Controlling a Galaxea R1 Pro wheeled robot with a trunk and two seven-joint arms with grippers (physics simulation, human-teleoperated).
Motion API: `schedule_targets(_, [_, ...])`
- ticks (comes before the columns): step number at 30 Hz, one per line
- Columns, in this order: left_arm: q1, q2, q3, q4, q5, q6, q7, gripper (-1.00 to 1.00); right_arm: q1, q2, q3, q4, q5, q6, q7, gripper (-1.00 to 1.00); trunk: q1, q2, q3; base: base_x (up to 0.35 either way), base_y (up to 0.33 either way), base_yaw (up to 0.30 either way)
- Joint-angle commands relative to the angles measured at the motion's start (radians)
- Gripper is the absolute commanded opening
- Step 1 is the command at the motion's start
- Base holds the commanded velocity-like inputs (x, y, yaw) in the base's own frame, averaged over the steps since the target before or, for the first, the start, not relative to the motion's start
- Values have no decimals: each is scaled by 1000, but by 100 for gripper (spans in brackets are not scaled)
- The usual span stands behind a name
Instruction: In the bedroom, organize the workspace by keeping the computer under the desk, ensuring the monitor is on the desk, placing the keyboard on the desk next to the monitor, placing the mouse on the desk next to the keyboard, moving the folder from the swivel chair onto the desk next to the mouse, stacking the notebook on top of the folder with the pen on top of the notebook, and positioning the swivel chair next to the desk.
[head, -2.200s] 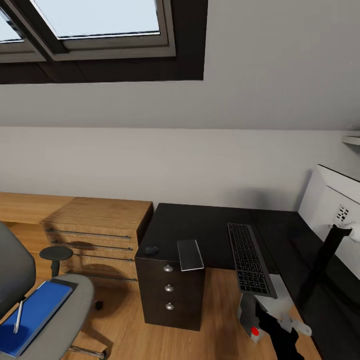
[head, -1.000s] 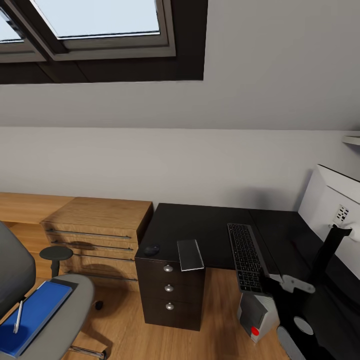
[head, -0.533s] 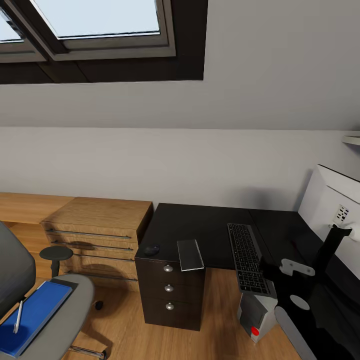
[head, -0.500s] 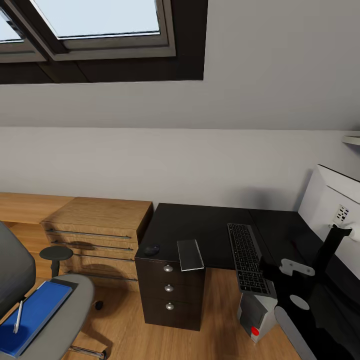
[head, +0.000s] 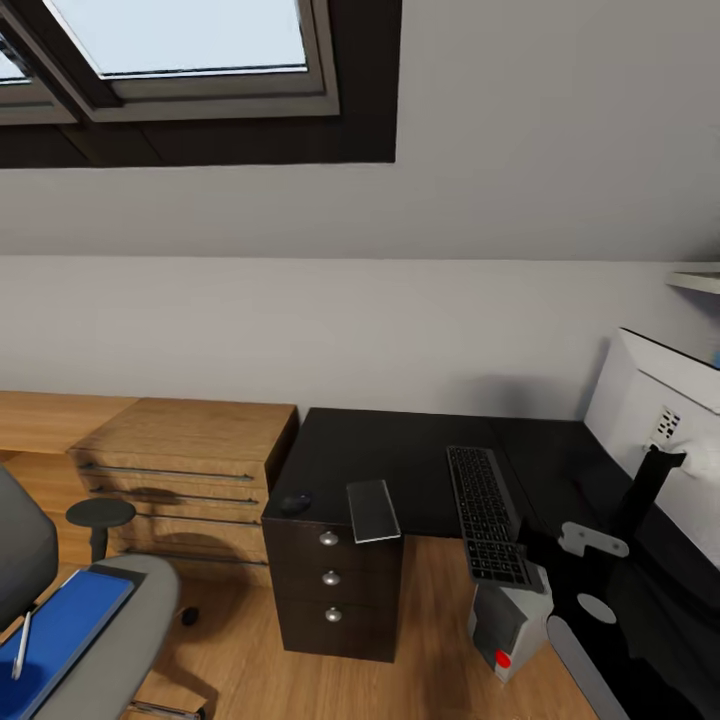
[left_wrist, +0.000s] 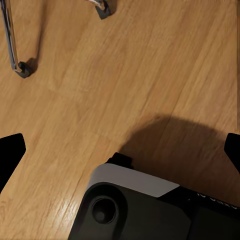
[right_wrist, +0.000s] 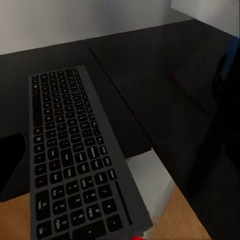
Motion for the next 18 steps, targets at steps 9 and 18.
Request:
schedule_targets(9, [0,1,-5,-1,11,-7,5,100,-1,-1,3,12,-2,3,-8,100,0,-1,5,0,0,-201])
schedule_targets(18, [0,1,-5,-1,12,-77,5,100,-2,0,11,60,0,-14,-3,100,0,-1,10,0,0,-213])
